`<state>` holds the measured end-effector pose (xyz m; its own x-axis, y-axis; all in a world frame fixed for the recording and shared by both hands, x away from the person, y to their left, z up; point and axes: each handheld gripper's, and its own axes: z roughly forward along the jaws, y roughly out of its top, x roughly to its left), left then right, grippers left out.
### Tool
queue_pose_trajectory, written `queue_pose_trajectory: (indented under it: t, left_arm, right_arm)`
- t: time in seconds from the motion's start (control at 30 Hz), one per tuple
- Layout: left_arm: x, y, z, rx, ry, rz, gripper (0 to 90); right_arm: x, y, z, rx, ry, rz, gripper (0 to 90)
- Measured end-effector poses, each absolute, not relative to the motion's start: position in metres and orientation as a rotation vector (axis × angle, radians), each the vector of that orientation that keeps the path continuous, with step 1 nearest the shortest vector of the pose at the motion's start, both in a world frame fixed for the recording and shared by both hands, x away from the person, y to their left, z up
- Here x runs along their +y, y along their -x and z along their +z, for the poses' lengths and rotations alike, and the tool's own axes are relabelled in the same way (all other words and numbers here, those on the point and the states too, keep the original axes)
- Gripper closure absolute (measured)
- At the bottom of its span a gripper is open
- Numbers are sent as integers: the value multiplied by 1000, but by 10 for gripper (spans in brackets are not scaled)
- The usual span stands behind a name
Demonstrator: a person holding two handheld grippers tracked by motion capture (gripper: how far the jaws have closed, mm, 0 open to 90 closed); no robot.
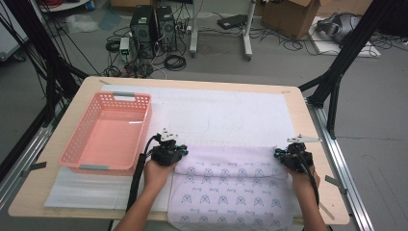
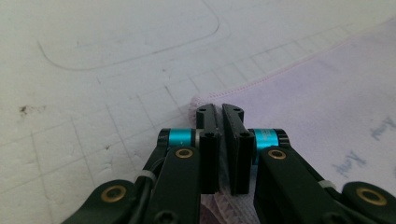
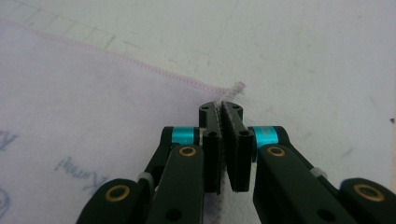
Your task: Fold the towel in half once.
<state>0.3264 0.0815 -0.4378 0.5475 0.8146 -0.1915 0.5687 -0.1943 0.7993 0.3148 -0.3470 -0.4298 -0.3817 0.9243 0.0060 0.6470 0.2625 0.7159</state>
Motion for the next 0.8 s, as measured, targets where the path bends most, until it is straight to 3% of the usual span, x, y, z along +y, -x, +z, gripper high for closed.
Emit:
queue_pose_trajectory:
  t: [0.5, 0.8]
  left_arm:
    - [105, -280, -406, 974, -1769, 329, 846]
    - [112, -256, -411, 932, -1787, 323, 841]
  right_arm:
    - [-355, -252, -400, 2006, -1298, 1121, 848]
    - [-356, -230, -401, 2039, -1280, 1174, 870]
